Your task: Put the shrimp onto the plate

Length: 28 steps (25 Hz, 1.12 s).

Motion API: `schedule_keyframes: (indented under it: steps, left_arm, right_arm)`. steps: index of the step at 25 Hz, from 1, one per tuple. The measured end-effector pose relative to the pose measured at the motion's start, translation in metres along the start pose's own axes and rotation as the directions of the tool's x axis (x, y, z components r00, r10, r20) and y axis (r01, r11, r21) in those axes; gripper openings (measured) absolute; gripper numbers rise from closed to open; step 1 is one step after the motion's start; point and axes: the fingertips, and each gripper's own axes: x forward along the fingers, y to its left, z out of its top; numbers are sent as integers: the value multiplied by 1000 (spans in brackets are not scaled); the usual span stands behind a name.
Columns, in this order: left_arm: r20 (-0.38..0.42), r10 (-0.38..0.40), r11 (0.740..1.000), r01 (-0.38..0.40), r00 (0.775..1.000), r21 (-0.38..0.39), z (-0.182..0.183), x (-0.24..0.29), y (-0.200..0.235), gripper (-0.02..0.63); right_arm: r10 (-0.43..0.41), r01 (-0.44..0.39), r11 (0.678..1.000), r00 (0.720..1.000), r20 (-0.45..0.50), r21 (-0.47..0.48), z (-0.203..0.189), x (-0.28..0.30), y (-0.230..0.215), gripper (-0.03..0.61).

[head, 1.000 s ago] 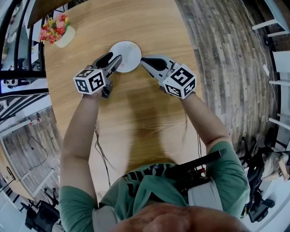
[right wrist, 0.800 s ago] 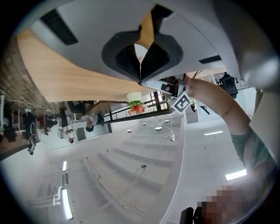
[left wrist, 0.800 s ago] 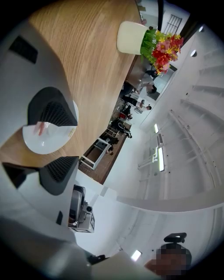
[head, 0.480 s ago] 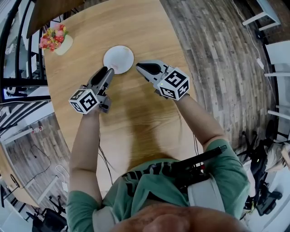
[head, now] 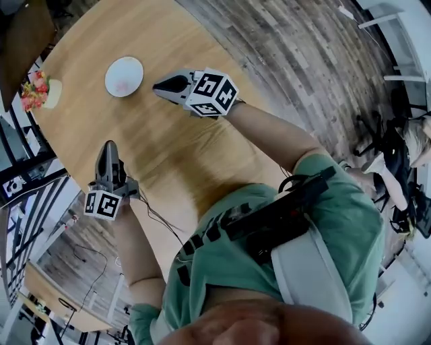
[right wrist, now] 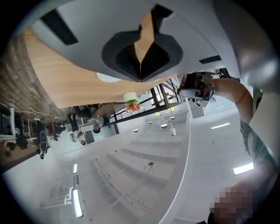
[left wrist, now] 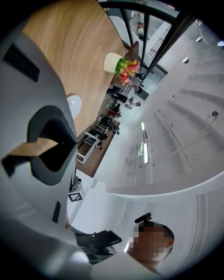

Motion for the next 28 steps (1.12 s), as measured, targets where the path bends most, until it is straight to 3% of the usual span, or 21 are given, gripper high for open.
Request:
schedule_keyframes:
  steps: [6, 12, 21, 28]
  left_arm:
    - [34, -19, 998, 17, 999, 60, 24, -80, -41, 6]
    - [32, -1, 994, -3, 999, 110, 23, -170, -60, 6]
    - [55, -27, 990, 19, 998, 141, 27, -285, -96, 6]
    - [37, -91, 975, 81, 995, 207, 30, -334, -125, 6]
  right_arm:
    - [29, -29, 999, 1000, 8, -30, 24, -11, 54, 8]
    - [56, -54, 996, 998, 25, -76, 59, -16, 119, 8]
    - [21, -21, 992, 1000, 4, -122, 75, -39, 213, 8]
    - [-20, 22, 992, 1000, 16, -126, 78, -63, 267, 8]
